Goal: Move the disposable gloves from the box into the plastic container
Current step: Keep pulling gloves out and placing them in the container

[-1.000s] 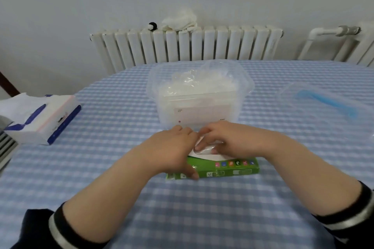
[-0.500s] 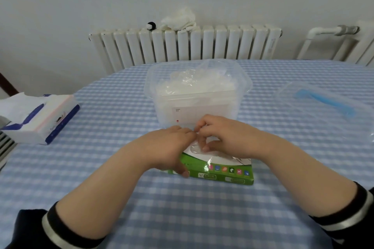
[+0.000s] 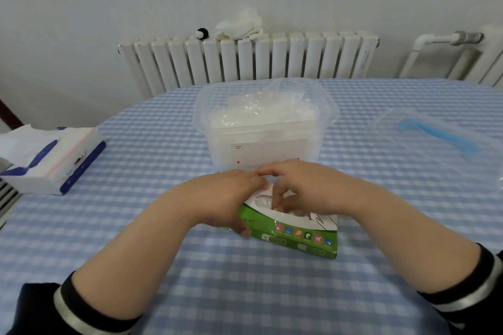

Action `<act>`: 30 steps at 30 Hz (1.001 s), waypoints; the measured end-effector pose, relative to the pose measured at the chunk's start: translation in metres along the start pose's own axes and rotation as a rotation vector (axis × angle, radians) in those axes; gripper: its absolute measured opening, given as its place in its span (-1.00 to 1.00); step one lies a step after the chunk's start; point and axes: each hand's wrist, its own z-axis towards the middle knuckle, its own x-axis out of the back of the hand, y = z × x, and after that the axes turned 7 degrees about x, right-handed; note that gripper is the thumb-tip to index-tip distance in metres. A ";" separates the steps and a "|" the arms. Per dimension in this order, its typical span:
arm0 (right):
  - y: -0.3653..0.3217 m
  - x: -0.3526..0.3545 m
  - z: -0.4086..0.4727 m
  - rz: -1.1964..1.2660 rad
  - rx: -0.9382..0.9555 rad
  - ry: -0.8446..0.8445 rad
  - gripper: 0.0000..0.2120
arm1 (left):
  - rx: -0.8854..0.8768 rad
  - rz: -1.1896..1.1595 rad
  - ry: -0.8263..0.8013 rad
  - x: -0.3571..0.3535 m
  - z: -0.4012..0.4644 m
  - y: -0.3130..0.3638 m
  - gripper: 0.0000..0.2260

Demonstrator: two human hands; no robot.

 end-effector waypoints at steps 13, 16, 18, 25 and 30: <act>-0.013 0.039 -0.018 0.897 0.009 0.671 -0.82 | 0.113 0.063 -0.036 0.000 -0.003 0.006 -0.38; -0.015 0.044 -0.020 0.964 -0.041 0.789 -0.78 | 0.092 -0.063 -0.133 0.011 -0.008 0.002 -0.47; -0.016 0.048 -0.021 0.990 -0.061 0.837 -0.79 | 0.031 -0.229 -0.165 0.023 -0.012 -0.003 -0.67; -0.014 0.057 -0.028 0.911 -0.007 0.688 -0.80 | -0.266 -1.057 0.043 0.038 -0.022 -0.013 -0.35; -0.005 0.062 -0.036 0.773 0.106 0.427 -0.74 | -0.178 -1.396 0.147 0.043 -0.012 -0.001 -0.35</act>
